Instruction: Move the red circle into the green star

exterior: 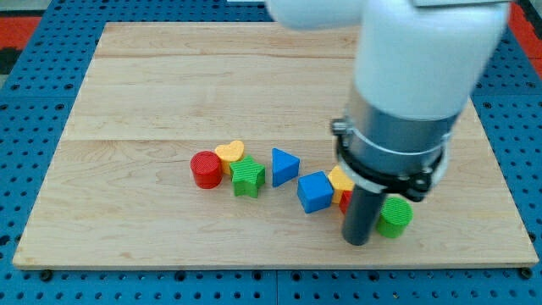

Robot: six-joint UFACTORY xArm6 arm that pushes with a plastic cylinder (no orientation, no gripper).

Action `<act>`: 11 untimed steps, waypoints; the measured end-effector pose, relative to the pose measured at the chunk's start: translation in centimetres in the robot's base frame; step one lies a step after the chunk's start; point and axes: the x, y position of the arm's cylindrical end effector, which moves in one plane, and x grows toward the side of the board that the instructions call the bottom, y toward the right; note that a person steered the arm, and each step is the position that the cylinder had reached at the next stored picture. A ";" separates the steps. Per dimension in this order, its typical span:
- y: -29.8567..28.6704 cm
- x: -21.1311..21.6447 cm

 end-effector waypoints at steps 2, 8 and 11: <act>-11.8 -0.1; -32.4 -6.7; -20.7 -8.7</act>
